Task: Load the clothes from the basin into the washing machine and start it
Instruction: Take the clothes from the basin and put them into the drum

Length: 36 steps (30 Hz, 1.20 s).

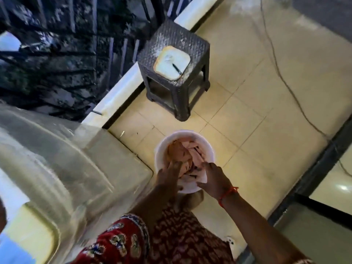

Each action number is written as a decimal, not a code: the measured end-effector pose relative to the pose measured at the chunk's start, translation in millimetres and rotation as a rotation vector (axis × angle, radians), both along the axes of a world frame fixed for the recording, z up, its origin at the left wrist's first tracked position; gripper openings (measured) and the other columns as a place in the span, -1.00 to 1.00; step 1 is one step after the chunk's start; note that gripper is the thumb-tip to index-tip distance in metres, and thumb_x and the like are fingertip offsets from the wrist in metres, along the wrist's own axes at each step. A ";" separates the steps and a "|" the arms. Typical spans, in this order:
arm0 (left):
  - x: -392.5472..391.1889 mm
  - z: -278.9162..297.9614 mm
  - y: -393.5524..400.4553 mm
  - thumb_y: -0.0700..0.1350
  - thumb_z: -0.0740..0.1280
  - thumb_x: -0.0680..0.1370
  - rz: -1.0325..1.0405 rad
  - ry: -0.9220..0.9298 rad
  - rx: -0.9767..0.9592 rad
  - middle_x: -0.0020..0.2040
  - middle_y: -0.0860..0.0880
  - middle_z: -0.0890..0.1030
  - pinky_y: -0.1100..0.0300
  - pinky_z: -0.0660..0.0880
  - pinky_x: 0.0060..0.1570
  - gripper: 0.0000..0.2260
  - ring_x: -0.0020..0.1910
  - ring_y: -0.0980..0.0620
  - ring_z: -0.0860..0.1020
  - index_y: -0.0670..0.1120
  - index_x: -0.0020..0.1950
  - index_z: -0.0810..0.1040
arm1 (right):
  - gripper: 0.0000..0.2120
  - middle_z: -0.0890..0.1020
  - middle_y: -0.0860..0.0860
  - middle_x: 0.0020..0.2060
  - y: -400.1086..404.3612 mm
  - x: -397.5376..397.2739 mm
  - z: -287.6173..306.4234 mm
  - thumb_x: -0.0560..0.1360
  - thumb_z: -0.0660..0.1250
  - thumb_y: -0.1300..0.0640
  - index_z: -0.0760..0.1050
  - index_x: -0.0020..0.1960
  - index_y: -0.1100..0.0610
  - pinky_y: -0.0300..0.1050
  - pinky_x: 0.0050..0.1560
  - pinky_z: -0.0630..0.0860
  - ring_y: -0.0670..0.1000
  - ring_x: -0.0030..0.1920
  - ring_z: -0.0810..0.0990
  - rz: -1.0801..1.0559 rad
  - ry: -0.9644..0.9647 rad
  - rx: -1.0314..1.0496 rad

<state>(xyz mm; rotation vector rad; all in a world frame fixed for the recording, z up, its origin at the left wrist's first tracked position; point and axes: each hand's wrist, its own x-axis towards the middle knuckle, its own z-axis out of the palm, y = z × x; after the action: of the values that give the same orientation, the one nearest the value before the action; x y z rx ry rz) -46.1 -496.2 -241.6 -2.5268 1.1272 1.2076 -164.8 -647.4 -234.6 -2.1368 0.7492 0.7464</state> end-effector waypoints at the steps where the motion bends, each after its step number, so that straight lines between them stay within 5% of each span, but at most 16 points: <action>1: 1.9 -23.6 0.8 0.17 0.45 0.39 -0.009 -0.009 0.014 0.50 -0.09 0.17 -0.02 0.41 0.25 -0.13 0.45 -0.14 0.20 -0.01 0.53 0.05 | -0.25 0.40 0.14 0.34 0.0 3.3 -21.1 0.40 0.45 -0.06 0.22 0.47 0.12 0.03 0.24 0.43 0.21 0.26 0.41 0.004 -0.001 -0.001; 6: 18.0 -137.8 -0.8 0.16 0.48 0.38 -0.028 -0.013 0.084 0.56 -0.11 0.03 -0.11 0.32 0.37 -0.04 0.53 -0.22 0.04 0.03 0.56 -0.07 | -0.10 0.24 0.18 0.47 4.2 25.8 -141.0 0.31 0.49 -0.18 0.18 0.51 0.07 0.03 0.35 0.30 0.25 0.39 0.30 0.046 0.029 -0.035; 11: 30.6 -241.8 -19.7 0.14 0.37 0.49 -0.023 -0.099 -0.118 0.59 -0.16 -0.07 -0.19 0.08 0.50 -0.16 0.56 -0.21 -0.09 0.01 0.58 -0.08 | 0.09 0.16 0.17 0.51 7.4 46.2 -248.1 0.15 0.54 -0.28 0.12 0.53 -0.01 0.21 0.46 0.13 0.24 0.50 0.09 0.001 -0.019 -0.078; 16: 37.0 -332.9 -21.8 0.25 0.48 0.27 -0.212 -0.113 0.055 0.53 -0.17 -0.02 -0.41 0.14 0.34 0.01 0.51 -0.33 -0.09 0.11 0.54 -0.05 | 0.25 0.15 0.16 0.52 14.9 58.3 -336.9 -0.08 0.25 -0.51 0.10 0.53 -0.03 0.31 0.46 -0.03 0.23 0.54 -0.09 -0.054 0.009 -0.131; 19: 42.8 -366.5 -19.4 0.28 0.50 0.17 -0.181 -0.030 0.045 0.57 -0.10 -0.12 -0.52 0.11 0.26 0.10 0.51 -0.34 -0.24 0.14 0.53 -0.08 | 0.33 0.00 0.16 0.55 18.0 55.8 -368.2 -0.12 0.26 -0.58 -0.09 0.54 -0.15 0.35 0.46 0.02 0.31 0.53 -0.10 -0.085 0.087 -0.151; 23: 50.7 -409.4 -8.1 0.40 0.47 0.11 -0.135 0.038 0.120 0.53 -0.08 -0.40 -0.57 0.08 0.23 0.22 0.44 -0.35 -0.43 0.22 0.51 -0.27 | 0.33 -0.35 0.09 0.48 29.0 55.9 -396.0 -0.02 0.46 -0.47 -0.29 0.49 -0.23 0.48 0.40 -0.12 0.46 0.47 -0.23 0.038 0.184 -0.132; 26: 48.5 -425.9 -10.6 0.46 0.33 0.26 -0.079 0.110 0.083 0.52 -0.09 -0.41 -0.52 -0.06 0.32 0.08 0.42 -0.40 -0.44 0.23 0.50 -0.34 | 0.41 -0.32 0.26 0.50 35.2 53.6 -423.8 -0.12 0.40 -0.51 -0.30 0.51 -0.22 0.52 0.36 -0.07 0.51 0.44 -0.27 -0.041 0.198 -0.116; 29: 47.3 -433.3 -20.0 0.41 0.32 0.34 -0.084 0.119 0.083 0.55 -0.14 -0.34 -0.50 0.00 0.32 0.03 0.45 -0.44 -0.34 0.19 0.52 -0.33 | 0.35 -0.36 0.27 0.48 39.4 49.9 -443.6 -0.02 0.49 -0.40 -0.26 0.52 -0.21 0.41 0.39 -0.02 0.50 0.44 -0.25 -0.073 0.216 -0.097; 36: 50.7 -465.6 -22.0 0.28 0.36 0.41 -0.085 0.117 0.082 0.54 -0.23 -0.30 -0.41 -0.04 0.40 -0.04 0.48 -0.41 -0.29 0.15 0.54 -0.27 | 0.09 -0.27 0.35 0.49 47.1 57.0 -479.8 0.24 0.35 -0.39 -0.21 0.54 -0.15 0.37 0.43 0.06 0.51 0.45 -0.14 -0.055 0.226 -0.179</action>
<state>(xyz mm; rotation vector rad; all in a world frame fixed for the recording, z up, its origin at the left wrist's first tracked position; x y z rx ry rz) 4.6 -518.2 -707.2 -2.3511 1.1715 1.3661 -107.8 -600.3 -714.5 -2.2031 1.0239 0.9328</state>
